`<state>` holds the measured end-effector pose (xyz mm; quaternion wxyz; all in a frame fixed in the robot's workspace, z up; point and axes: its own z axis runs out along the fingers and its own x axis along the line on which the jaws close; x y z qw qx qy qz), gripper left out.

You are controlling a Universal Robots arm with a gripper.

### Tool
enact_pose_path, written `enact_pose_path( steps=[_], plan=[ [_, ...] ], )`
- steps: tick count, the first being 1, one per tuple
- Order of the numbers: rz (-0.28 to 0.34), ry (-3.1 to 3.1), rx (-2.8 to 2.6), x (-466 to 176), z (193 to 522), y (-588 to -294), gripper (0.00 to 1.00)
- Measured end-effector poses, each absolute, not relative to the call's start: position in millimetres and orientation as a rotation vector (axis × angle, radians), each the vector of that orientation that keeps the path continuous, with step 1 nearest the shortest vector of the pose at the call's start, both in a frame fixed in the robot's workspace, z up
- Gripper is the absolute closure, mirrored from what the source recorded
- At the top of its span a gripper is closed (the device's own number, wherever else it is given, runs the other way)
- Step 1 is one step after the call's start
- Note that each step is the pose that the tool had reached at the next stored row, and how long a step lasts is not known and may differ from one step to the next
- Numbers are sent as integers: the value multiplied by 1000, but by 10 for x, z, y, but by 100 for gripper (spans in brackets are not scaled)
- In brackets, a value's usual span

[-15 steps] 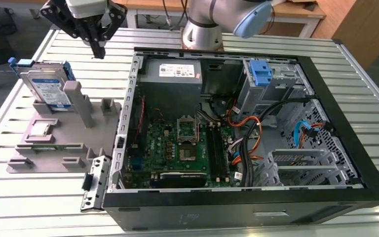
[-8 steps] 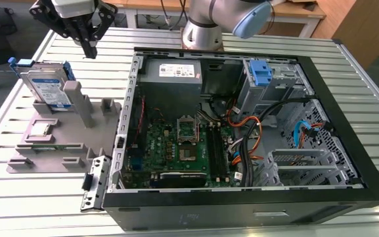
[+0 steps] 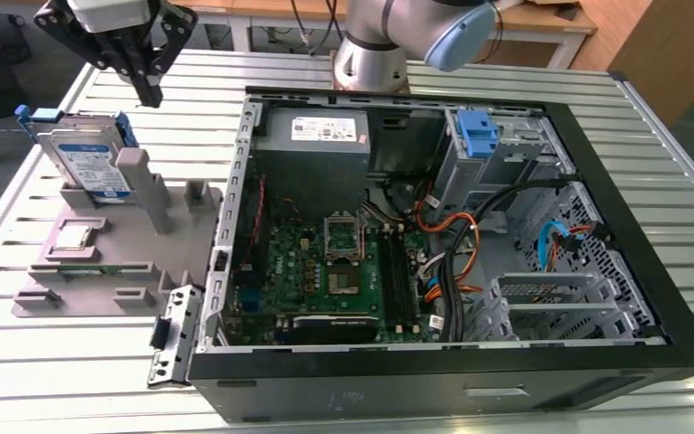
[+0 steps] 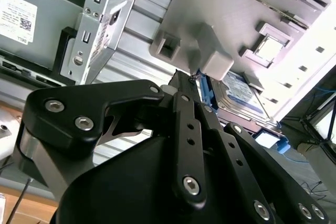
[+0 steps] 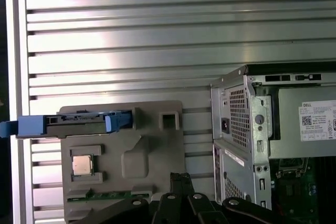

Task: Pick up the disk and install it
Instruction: 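Reach for the disk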

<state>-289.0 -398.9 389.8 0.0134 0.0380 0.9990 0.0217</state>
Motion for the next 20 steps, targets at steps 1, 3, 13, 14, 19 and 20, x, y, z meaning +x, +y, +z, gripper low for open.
enact_pose_path(
  steps=[1, 3, 13, 14, 19, 20],
  plan=[
    [68, 3112, 118, -2913, 3898, -3989, 90],
    [68, 3112, 118, -2959, 3896, -3989, 90],
    [67, 3112, 118, -3191, 3890, -3989, 90],
    [67, 3112, 118, -3212, 3889, -3989, 90],
    [69, 3112, 115, -3301, 3880, -3989, 90],
    [69, 3112, 115, -3315, 3878, -3990, 90]
  ],
)
